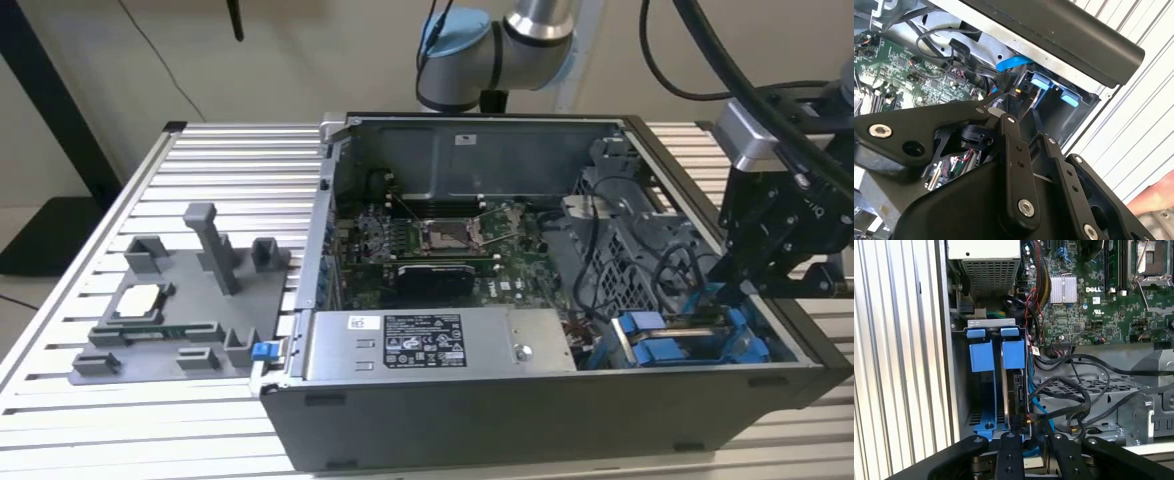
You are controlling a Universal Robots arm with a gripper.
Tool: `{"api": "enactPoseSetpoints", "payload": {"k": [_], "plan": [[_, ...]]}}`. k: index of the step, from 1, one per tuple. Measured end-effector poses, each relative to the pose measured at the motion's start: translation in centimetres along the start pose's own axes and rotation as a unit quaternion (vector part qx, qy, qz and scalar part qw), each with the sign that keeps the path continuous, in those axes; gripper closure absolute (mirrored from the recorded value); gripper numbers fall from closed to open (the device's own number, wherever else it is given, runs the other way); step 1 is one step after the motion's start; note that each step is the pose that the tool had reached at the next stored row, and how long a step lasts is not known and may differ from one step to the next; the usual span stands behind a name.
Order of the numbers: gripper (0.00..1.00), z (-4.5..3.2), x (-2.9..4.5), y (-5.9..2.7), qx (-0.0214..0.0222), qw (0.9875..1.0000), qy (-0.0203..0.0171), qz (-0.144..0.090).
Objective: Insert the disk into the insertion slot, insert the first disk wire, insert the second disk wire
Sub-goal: 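Insert the second disk wire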
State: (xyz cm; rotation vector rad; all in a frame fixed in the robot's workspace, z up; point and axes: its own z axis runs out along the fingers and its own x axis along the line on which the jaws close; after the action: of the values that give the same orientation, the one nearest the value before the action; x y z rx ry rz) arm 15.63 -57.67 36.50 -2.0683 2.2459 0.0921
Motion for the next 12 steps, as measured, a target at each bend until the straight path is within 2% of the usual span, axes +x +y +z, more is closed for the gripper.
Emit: {"api": "enactPoseSetpoints", "payload": {"k": [1, 4, 6, 12], "plan": [[0.0, -0.13, -0.08, 0.01, 0.0001, 1.0, 0.0002, 0.0], [0.0, -1.25, -0.3, 0.0, 0.0001, 1.0, 0.0, 0.0], [0.0, -1.6, -0.48, 0.0, 0.0001, 1.0, 0.0001, 0.0], [0.0, -1.88, -0.76, 0.0, 0.0002, 1.0, 0.0, 0.0]]}}
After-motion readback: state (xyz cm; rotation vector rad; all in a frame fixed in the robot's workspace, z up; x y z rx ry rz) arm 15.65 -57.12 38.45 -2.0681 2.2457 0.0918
